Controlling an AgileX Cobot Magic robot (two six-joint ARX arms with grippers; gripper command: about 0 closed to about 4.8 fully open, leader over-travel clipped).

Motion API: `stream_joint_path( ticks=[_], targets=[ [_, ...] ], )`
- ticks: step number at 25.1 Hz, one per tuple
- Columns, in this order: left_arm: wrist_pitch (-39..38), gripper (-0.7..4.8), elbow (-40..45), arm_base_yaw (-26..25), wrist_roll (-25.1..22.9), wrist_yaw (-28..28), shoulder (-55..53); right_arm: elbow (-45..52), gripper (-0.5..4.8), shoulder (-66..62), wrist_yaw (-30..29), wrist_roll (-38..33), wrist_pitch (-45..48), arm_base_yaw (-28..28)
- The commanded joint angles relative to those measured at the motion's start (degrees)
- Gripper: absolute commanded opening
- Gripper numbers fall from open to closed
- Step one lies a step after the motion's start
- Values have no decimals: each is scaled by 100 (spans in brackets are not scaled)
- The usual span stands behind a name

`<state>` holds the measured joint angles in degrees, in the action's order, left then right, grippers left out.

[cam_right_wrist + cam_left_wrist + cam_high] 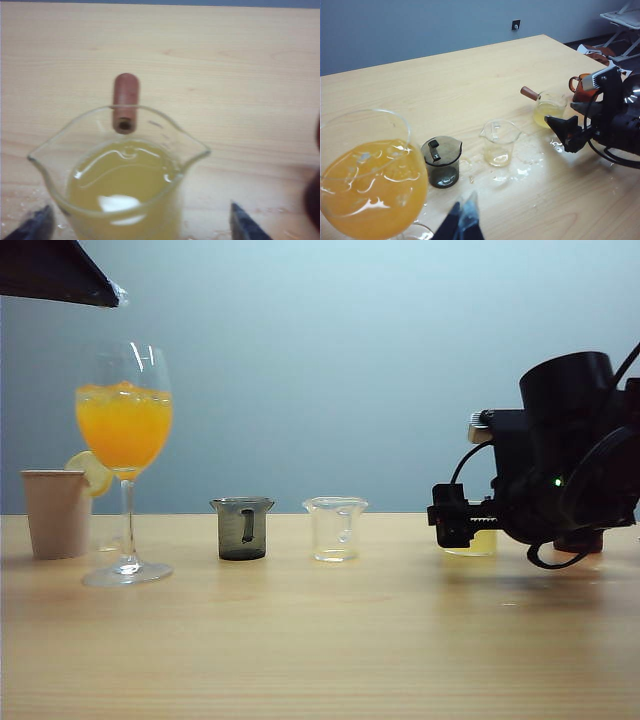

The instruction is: Pick up the third measuring cup from the left, pour the pineapple juice inside into the goblet, and finally put the measuring cup back in its original place.

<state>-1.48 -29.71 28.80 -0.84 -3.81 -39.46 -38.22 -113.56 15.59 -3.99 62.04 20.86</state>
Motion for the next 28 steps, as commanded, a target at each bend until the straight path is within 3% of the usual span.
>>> stream_joint_path(
  ticks=[1, 17, 28],
  targets=[
    [33, -5, -24, -11, -72, 15, -33, -199, 479, -98, -223, 2, 28, -7],
    [33, -5, -24, -11, -238, 17, -59, -1115, 479, -577, -350, 17, -492, -55],
    [35, -5, -24, -11, -238, 17, -59, -1143, 479, -614, -343, 15, -780, -55]
  ],
)
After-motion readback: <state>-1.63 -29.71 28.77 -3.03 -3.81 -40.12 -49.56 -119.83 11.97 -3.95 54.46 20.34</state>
